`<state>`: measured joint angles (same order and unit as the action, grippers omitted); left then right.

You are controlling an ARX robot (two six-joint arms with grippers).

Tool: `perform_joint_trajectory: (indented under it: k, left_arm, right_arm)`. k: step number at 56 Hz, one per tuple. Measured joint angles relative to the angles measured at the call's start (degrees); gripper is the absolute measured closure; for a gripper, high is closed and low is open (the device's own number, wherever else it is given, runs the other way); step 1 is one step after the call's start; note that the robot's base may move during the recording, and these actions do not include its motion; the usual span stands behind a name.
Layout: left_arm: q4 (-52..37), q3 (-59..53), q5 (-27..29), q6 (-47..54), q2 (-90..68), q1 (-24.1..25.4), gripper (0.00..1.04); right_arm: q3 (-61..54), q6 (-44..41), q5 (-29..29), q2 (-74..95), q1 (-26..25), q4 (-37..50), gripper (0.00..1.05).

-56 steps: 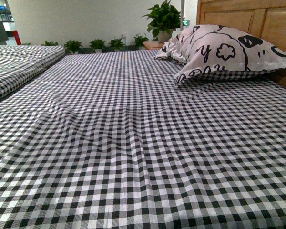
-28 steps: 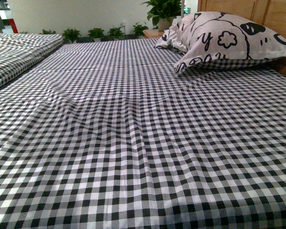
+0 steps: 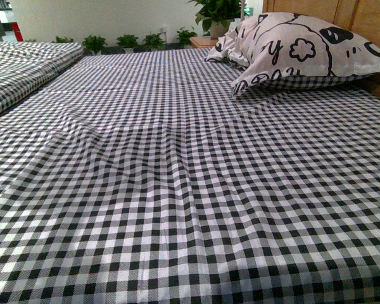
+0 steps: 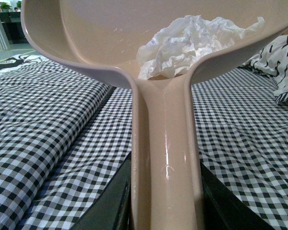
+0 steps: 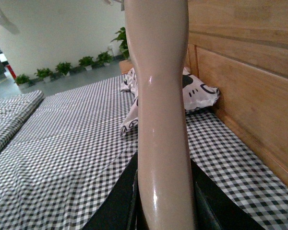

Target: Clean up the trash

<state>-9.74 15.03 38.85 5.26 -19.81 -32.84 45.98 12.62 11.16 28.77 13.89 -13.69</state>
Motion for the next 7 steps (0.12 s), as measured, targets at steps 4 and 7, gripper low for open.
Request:
perform_joint_trajectory:
  k: [4,7]
  left_arm:
    - [0.00,0.00,0.00,0.00,0.00,0.00,0.78]
    - [0.00,0.00,0.00,0.00,0.00,0.00,0.78]
  right_arm:
    - [0.00,0.00,0.00,0.00,0.00,0.00,0.84]
    - [0.00,0.00,0.00,0.00,0.00,0.00,0.84]
